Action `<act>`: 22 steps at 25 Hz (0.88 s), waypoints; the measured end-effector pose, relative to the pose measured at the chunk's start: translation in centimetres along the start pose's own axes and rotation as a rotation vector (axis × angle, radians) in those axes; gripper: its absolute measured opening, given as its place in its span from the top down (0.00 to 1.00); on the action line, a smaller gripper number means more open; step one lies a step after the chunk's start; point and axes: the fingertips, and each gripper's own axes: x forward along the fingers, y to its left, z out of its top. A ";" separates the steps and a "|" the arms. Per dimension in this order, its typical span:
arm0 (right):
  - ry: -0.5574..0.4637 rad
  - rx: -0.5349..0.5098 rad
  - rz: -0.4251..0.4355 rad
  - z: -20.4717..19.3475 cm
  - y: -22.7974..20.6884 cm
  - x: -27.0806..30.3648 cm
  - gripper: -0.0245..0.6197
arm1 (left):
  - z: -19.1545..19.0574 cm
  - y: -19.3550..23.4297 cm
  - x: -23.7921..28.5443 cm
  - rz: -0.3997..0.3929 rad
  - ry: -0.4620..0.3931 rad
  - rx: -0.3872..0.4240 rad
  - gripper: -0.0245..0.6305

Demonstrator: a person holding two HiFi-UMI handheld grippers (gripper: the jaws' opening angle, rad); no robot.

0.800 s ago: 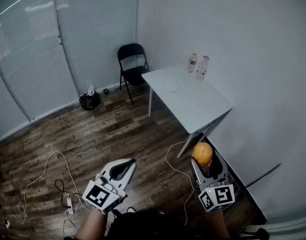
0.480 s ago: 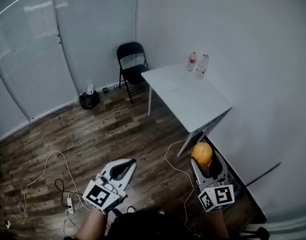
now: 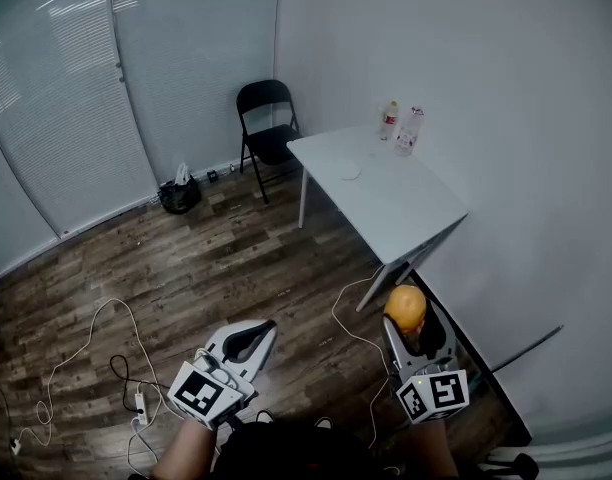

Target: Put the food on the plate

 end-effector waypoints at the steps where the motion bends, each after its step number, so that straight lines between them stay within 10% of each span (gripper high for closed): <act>1: 0.005 -0.001 0.002 -0.2 0.5 0.4 0.44 | -0.1 0.4 -0.3 -0.001 0.001 -0.002 0.93; 22: 0.003 -0.027 0.040 -2.1 7.0 10.7 0.44 | -1.6 11.3 -2.3 -0.011 -0.011 0.005 0.93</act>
